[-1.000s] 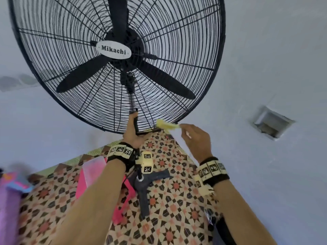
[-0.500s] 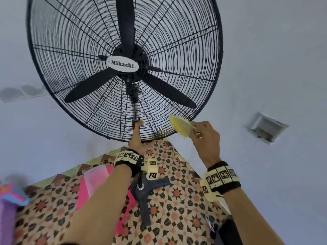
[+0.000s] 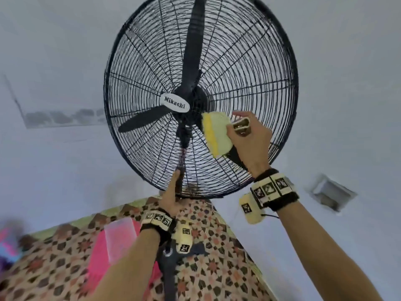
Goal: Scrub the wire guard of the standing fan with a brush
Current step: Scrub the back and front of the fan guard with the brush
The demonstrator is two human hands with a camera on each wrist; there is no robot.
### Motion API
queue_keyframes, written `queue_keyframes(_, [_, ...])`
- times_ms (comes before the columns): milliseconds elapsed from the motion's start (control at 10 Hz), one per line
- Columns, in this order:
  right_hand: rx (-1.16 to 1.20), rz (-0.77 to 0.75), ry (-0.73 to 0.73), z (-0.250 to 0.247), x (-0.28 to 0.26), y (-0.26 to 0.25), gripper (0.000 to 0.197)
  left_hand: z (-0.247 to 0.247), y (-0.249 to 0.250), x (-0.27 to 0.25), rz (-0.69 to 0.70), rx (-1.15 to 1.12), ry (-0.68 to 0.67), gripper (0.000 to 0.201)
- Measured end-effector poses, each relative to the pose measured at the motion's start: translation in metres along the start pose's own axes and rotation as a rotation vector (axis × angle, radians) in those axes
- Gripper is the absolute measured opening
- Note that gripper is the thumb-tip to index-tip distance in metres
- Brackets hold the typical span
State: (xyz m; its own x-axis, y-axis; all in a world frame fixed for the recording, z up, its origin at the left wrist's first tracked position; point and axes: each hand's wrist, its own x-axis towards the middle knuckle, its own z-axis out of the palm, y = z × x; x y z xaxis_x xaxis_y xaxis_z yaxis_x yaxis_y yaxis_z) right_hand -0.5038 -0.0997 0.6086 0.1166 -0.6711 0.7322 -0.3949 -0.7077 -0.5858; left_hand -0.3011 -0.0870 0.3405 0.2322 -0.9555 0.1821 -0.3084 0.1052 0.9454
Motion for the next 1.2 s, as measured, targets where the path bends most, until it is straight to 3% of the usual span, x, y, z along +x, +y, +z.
queue_keyframes(100, [-0.042, -0.071, -0.032, 0.018, 0.015, -0.015, 0.02, 0.018, 0.037, -0.033, -0.208, 0.011, 0.014, 0.078])
queue_keyframes(200, [-0.096, -0.194, -0.135, 0.038, 0.032, -0.032, 0.017, 0.043, 0.044, -0.037, -0.003, 0.011, -0.071, 0.09])
queue_keyframes(300, [-0.185, -0.271, -0.292, 0.053, 0.047, -0.037, 0.024, 0.045, 0.04, -0.021, 0.014, -0.057, -0.15, 0.094])
queue_keyframes(400, [-0.365, -0.356, -0.43, 0.057, 0.055, -0.035, 0.023, 0.048, 0.042, -0.019, -0.058, -0.047, -0.101, 0.09])
queue_keyframes(500, [-0.531, -0.411, -0.528, 0.05, 0.056, -0.034, 0.018, 0.047, 0.035, -0.016, -0.087, -0.231, -0.185, 0.08])
queue_keyframes(600, [-0.507, -0.386, -0.496, 0.051, 0.058, -0.037, 0.024, 0.049, 0.039, -0.012, -0.249, -0.529, -0.237, 0.049])
queue_keyframes(700, [-0.348, -0.311, -0.441, 0.06, 0.06, -0.036, 0.027, 0.045, 0.064, -0.016, -0.411, -0.881, -0.121, 0.033])
queue_keyframes(800, [-0.394, -0.366, -0.492, 0.059, 0.058, -0.031, 0.024, 0.047, 0.073, -0.017, -0.496, -1.056, -0.148, 0.034])
queue_keyframes(900, [-0.473, -0.414, -0.577, 0.055, 0.056, -0.029, 0.017, 0.047, 0.069, -0.016, -0.521, -1.071, -0.131, 0.044])
queue_keyframes(1000, [-0.413, -0.424, -0.523, 0.057, 0.055, -0.03, 0.019, 0.048, 0.067, -0.016, -0.542, -1.038, -0.103, 0.053])
queue_keyframes(1100, [-0.362, -0.407, -0.497, 0.056, 0.055, -0.029, 0.025, 0.049, 0.067, -0.016, -0.52, -1.046, -0.14, 0.046])
queue_keyframes(1200, [-0.42, -0.469, -0.558, 0.049, 0.049, -0.024, 0.021, 0.049, 0.06, -0.013, -0.548, -1.078, -0.154, 0.054])
